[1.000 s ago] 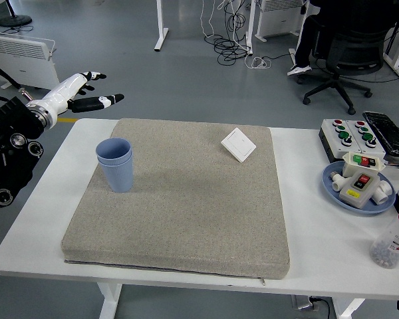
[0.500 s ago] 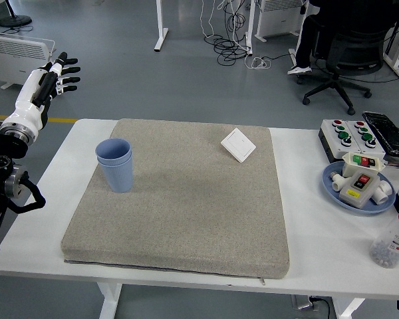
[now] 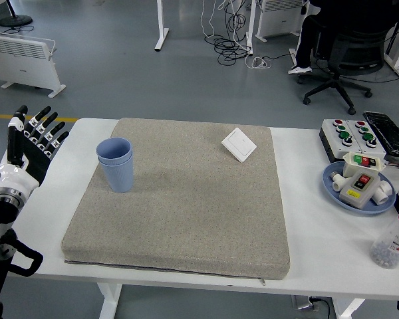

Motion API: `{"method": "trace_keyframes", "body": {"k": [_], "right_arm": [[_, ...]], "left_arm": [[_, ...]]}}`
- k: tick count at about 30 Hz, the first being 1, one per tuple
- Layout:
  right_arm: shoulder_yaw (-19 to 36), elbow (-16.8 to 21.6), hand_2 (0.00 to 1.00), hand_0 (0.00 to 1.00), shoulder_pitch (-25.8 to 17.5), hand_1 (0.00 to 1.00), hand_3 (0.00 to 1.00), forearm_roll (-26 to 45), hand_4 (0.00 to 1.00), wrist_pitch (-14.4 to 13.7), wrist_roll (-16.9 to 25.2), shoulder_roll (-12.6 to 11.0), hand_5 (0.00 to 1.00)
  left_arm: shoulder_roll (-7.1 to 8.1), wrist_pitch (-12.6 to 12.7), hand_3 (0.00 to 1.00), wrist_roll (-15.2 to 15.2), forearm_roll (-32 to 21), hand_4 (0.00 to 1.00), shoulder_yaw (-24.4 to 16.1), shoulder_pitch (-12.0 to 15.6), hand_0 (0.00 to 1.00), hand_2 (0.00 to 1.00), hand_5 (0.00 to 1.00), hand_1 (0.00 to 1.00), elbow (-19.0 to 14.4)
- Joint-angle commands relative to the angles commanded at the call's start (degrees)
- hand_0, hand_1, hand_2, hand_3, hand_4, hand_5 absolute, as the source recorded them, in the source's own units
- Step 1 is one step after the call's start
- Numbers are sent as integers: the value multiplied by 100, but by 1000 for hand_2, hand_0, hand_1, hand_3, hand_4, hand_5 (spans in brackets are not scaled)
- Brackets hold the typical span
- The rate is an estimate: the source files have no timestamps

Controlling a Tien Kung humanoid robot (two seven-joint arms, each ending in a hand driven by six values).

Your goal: Push cup pick cup insert cup

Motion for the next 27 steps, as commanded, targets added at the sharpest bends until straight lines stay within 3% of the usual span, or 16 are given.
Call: {"method": "trace_keyframes", "body": {"k": [4, 6, 8, 16, 27], "right_arm": [[39, 0, 616, 692, 29, 598, 547, 4, 108, -7, 15, -4, 466], [51, 0, 615, 692, 42, 598, 548, -1, 108, -9, 20, -4, 466], [63, 0, 615, 692, 52, 598, 548, -16, 108, -8, 23, -3, 466], [102, 0, 615, 692, 95, 597, 547, -52, 108, -2, 35, -17, 465], [105, 0, 613, 692, 101, 595, 547, -58, 108, 8, 47, -27, 463]], "left_arm": [[-559, -119, 819, -3, 252, 599, -296, 609, 835, 913, 998, 854, -188], [-761, -127, 821, -68, 282, 592, -375, 799, 838, 911, 998, 850, -191], [-853, -135, 821, -152, 296, 592, -386, 903, 838, 911, 998, 850, -163], [-801, -121, 822, -468, 537, 592, -209, 1081, 836, 910, 998, 848, -187], [-870, -84, 822, -541, 600, 591, -200, 1109, 833, 908, 998, 847, -113]]}}
